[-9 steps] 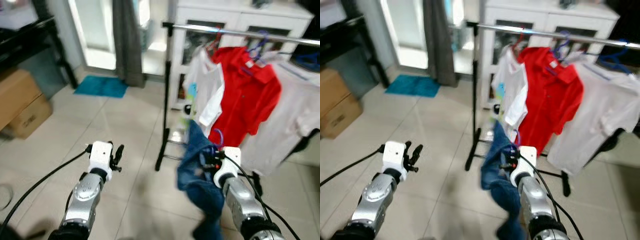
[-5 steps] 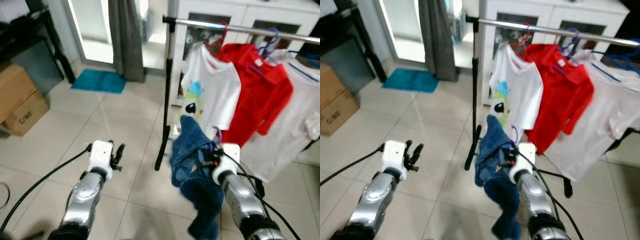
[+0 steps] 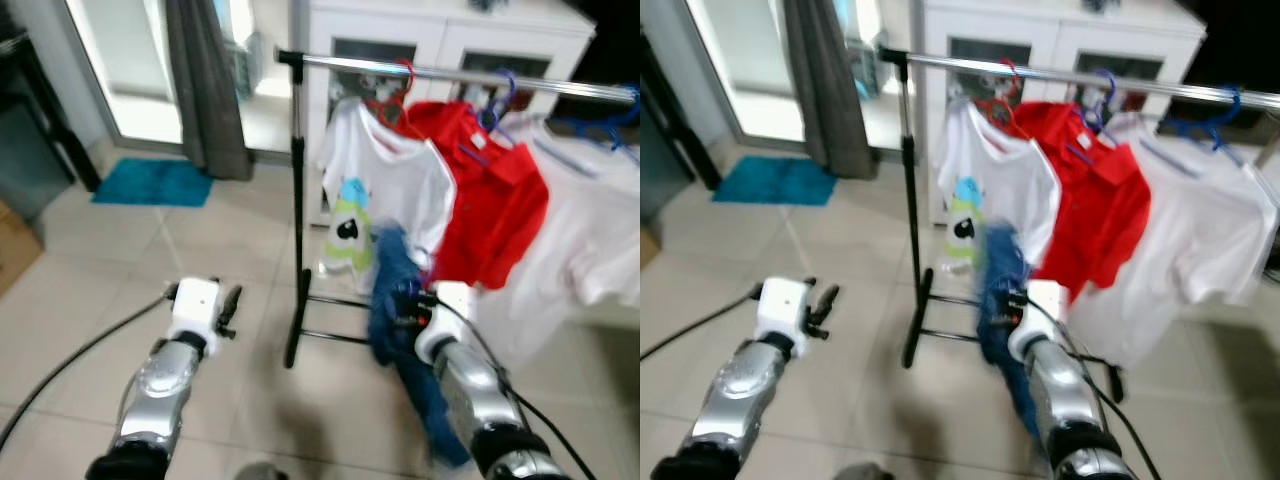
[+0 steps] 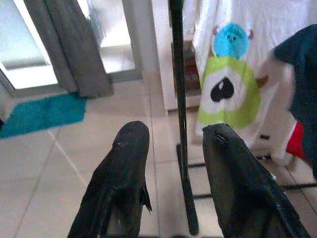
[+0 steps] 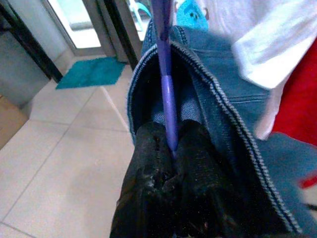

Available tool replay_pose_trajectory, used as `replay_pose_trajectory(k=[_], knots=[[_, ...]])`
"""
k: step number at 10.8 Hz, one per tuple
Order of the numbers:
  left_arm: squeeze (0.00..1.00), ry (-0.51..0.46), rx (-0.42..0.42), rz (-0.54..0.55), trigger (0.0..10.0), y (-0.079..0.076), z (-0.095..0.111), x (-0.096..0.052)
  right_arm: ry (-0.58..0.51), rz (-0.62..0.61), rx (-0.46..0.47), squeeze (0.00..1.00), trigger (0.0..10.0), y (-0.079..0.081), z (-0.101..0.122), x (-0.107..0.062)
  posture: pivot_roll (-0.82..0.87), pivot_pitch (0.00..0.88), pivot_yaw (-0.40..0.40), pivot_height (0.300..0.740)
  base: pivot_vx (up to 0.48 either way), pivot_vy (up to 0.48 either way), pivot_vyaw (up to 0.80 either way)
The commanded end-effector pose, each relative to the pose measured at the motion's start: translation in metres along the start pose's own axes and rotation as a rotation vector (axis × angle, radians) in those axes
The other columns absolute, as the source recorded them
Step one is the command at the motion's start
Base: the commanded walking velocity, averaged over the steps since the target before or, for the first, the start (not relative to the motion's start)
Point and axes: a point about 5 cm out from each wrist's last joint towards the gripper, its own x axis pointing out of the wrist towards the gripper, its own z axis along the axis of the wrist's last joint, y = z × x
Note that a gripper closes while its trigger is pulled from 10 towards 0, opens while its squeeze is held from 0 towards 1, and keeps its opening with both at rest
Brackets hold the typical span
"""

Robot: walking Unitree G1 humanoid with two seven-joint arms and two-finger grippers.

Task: Hang hanger

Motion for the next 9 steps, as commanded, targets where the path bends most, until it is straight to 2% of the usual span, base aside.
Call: replay_pose_trajectory(k=[1, 4, 6, 9], knots=[[0.0, -0.006, 0.001, -0.025, 10.0, -0.009, 0.002, 0.002, -0.038, -0.018, -0.024, 0.0, 10.0, -0.011, 0.009, -0.001, 0.1, 0.0, -0.006, 0.74, 0.379, 0.0, 0.0], [0.0, -0.01, 0.007, -0.028, 10.0, -0.008, 0.002, 0.0, -0.021, 0.077, -0.056, 0.0, 10.0, 0.0, 0.008, 0.0, 0.11, 0.0, -0.015, 0.74, 0.376, 0.0, 0.0], [0.0, -0.022, 0.016, -0.059, 10.0, -0.009, 0.003, -0.005, -0.05, 0.112, -0.068, 0.0, 10.0, 0.005, 0.015, -0.001, 0.11, 0.0, -0.021, 0.74, 0.377, 0.0, 0.0], [0.0, -0.023, 0.03, -0.075, 10.0, -0.008, 0.003, -0.008, -0.086, 0.113, -0.073, 0.0, 10.0, 0.004, 0.026, 0.001, 0.11, 0.0, -0.02, 0.74, 0.376, 0.0, 0.0]])
